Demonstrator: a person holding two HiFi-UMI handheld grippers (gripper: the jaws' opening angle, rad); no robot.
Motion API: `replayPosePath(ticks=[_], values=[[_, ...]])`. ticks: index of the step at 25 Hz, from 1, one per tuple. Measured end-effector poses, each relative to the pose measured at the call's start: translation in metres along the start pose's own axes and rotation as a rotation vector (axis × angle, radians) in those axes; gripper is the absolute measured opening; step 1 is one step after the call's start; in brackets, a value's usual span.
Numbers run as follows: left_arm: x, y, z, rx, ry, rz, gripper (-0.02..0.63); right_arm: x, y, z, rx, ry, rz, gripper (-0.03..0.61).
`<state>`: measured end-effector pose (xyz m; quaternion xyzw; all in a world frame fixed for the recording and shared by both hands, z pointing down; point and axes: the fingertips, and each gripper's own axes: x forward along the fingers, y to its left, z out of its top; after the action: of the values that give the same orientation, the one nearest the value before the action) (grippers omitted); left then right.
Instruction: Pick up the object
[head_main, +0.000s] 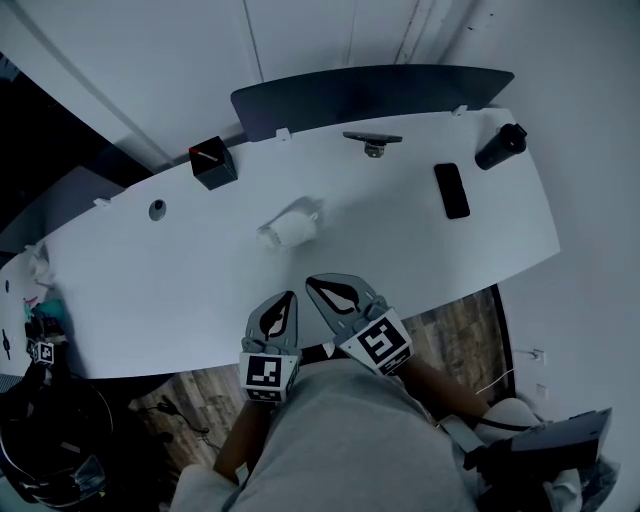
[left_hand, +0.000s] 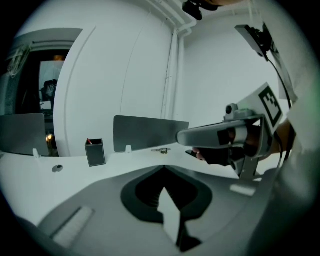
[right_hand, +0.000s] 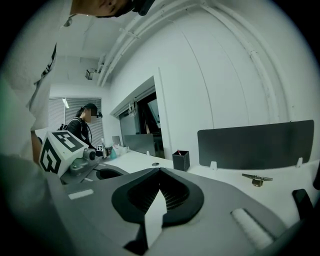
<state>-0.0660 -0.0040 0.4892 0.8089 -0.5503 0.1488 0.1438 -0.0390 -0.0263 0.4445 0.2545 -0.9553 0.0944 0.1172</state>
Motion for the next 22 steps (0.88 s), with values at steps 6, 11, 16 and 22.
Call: replayPosePath(ticks=[6, 11, 16, 22], values=[[-0.002, 0.034, -0.009, 0.059, 0.037, -0.053, 0.002, 0.032, 0.011, 0.006, 0.015, 0.031, -0.053, 0.002], [0.016, 0.048, -0.023, 0.179, 0.089, -0.070, 0.002, 0.034, 0.003, -0.003, 0.046, 0.068, -0.113, 0.002], [0.040, 0.056, -0.031, 0.319, 0.159, -0.015, 0.002, 0.030, -0.010, -0.011, 0.060, 0.102, -0.106, 0.002], [0.071, 0.061, -0.039, 0.445, 0.257, 0.091, 0.003, 0.032, -0.038, 0.003, 0.030, 0.073, -0.082, 0.002]])
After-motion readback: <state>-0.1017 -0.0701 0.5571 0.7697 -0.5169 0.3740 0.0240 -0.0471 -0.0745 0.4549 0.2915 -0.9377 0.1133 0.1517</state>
